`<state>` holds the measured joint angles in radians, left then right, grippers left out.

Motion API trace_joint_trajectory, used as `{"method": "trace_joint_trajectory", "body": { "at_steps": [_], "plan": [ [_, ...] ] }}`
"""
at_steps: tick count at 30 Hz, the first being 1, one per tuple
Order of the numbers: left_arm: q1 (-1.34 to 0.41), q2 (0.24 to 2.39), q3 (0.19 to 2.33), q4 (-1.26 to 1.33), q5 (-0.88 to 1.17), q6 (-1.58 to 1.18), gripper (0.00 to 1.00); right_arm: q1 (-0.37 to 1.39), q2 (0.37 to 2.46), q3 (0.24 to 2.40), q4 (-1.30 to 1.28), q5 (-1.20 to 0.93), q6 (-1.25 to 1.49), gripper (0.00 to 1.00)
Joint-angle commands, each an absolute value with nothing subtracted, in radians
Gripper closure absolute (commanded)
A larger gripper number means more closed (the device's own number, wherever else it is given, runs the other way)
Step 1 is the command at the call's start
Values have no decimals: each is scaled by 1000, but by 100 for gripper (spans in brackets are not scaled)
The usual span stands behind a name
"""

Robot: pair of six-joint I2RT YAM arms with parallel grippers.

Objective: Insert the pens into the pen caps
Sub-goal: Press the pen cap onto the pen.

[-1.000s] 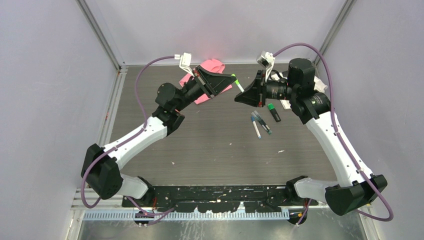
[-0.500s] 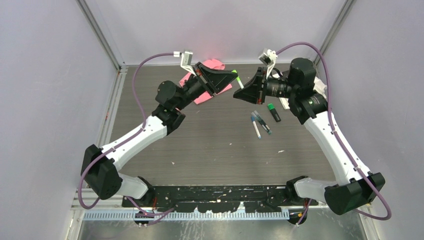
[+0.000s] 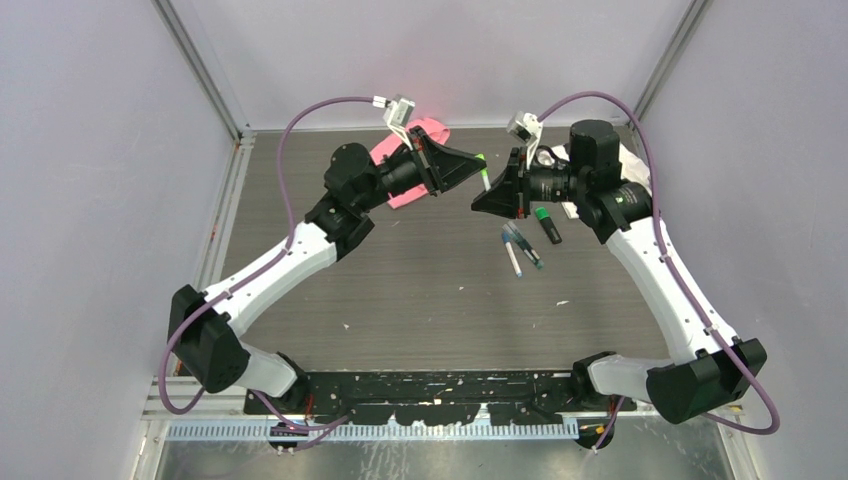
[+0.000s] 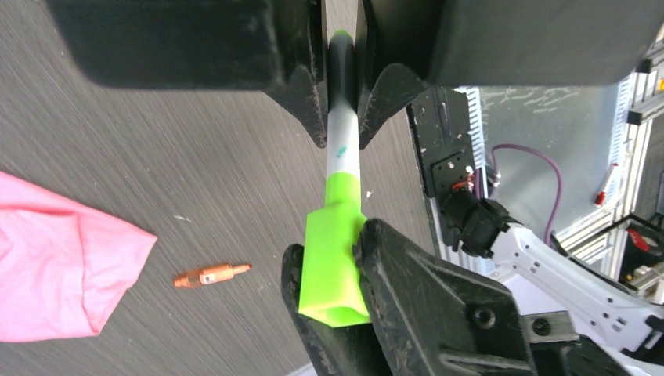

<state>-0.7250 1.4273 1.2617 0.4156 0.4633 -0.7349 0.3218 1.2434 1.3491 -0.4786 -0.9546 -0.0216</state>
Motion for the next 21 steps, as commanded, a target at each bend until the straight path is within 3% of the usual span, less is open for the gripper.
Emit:
{"method": "trace_joint_trajectory", "body": {
  "at_steps": [1,10,21],
  "plan": [
    [-861,1476,1215,-128,732,-631,99,333,1243,1455,-159,-823,-10,99],
    [-817,1340,1056,275,533,-821,97,336,1225,1368,-258,-918,-15,99],
    [-782,1220,1014,437,325,-873,59,337,1117,1130,-347,-965,-76,99]
  ]
}}
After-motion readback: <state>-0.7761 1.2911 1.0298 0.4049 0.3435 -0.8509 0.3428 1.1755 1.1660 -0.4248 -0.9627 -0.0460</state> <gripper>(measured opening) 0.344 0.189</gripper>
